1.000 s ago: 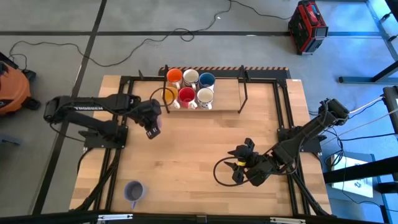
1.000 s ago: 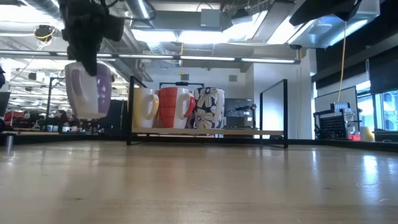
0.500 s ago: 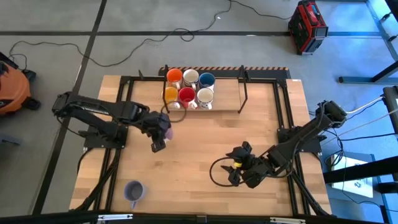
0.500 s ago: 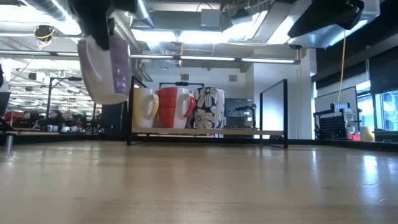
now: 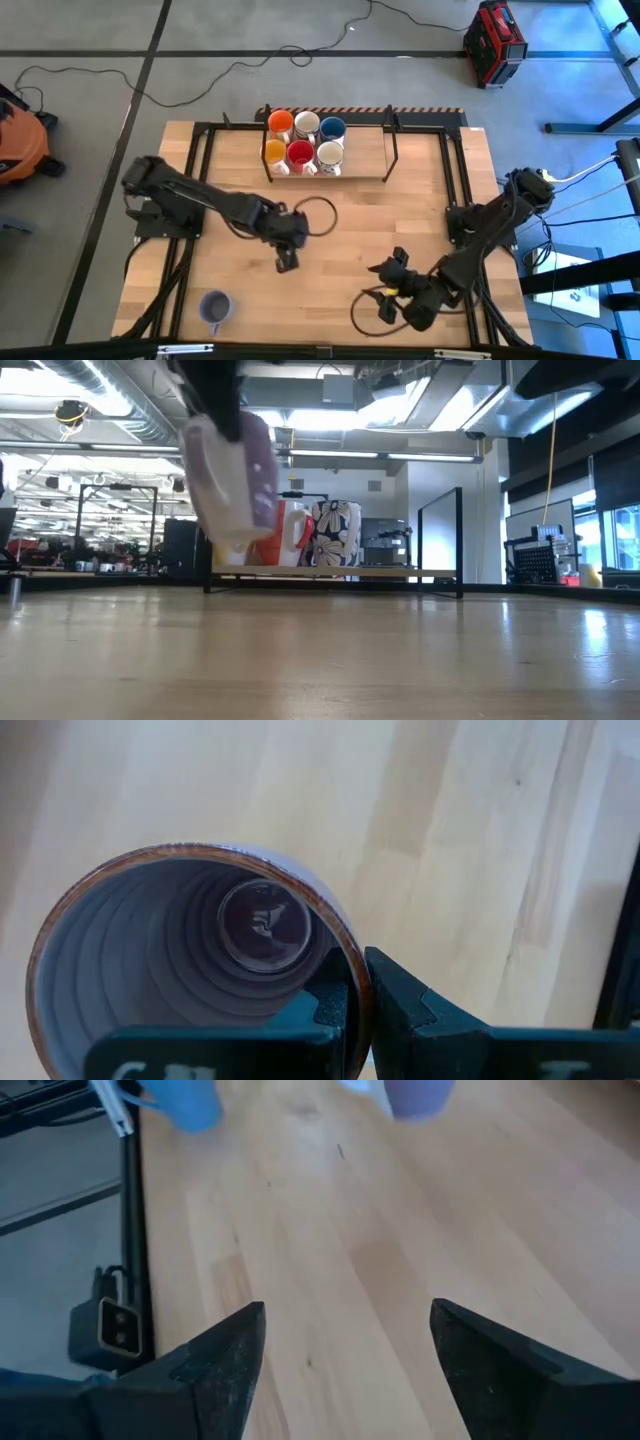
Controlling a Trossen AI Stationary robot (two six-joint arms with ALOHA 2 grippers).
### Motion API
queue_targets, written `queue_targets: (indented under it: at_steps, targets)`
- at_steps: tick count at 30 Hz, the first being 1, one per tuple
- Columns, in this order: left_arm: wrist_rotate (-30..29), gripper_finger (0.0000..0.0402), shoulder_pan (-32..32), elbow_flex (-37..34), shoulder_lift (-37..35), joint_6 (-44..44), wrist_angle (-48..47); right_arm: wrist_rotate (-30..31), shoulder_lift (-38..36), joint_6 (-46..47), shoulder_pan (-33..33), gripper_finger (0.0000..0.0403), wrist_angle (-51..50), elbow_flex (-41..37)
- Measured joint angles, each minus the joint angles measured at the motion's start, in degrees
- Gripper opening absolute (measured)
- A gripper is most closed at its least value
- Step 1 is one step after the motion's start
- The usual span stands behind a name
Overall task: Place coffee mugs
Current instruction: Put the violet mug on the shelf
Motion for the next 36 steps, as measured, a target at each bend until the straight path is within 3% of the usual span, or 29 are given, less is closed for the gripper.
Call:
queue_targets:
  at_steps: [8,13,25,36]
  targets:
    - [0.4,0.0012,-0.6,7.1,12.5,1.6,2.8,1.3,0.0,1.3,3.5,0.0273,-0.1,0.0]
    - [0.0,0.0013,-1.3,9.3,16.2,1.7,4.4,1.0,0.0,1.5,3.9,0.0273,-0.2,0.0]
    - [0.0,0.0016,-1.1,9.4,18.7,0.5,7.5,0.8,0.0,1.4,3.9,0.0273,-0.9,0.0]
    - [0.9,0.0069,-0.8,9.3,18.8,0.0,9.5,0.3,0.0,1.3,3.7,0.0273,-1.7,0.0]
